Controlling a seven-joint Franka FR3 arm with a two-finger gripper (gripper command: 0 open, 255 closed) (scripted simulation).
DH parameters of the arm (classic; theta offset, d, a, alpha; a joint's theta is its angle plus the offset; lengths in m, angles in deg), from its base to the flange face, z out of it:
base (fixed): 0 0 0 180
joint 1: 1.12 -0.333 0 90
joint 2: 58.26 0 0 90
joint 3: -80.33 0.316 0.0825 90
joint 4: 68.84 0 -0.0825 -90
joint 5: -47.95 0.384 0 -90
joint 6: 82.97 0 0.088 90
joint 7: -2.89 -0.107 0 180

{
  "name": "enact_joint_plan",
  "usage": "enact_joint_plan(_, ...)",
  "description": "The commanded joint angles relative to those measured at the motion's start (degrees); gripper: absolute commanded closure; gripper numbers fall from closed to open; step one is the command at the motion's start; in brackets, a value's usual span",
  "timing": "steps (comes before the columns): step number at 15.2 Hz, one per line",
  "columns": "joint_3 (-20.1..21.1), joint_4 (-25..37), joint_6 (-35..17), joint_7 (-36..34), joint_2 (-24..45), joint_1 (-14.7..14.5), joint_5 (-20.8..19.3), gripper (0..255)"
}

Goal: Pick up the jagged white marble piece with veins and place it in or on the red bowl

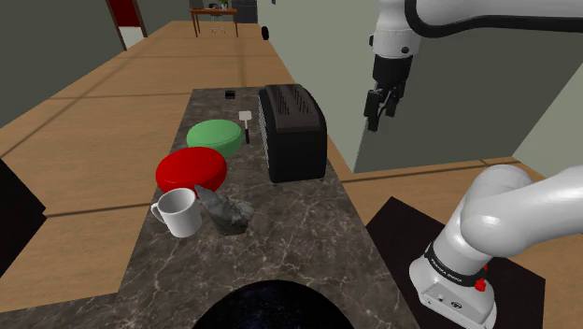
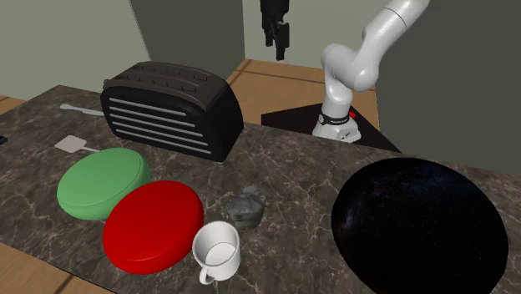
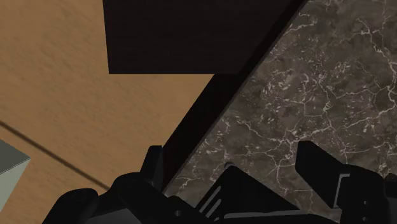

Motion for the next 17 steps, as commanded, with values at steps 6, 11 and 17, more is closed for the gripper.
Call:
enact_joint_plan(6, 5.09, -1.91, -8.1, -4.09, 3.1, -2.39, 2.86, 0)
enact_joint_plan(11, 10.4, -2.19, -16.26, -8.21, 7.85, -4.32, 4.58, 0)
enact_joint_plan(17, 17.03, -0.34, -25.62, -13.66, 15.45, -5.63, 4.45, 0)
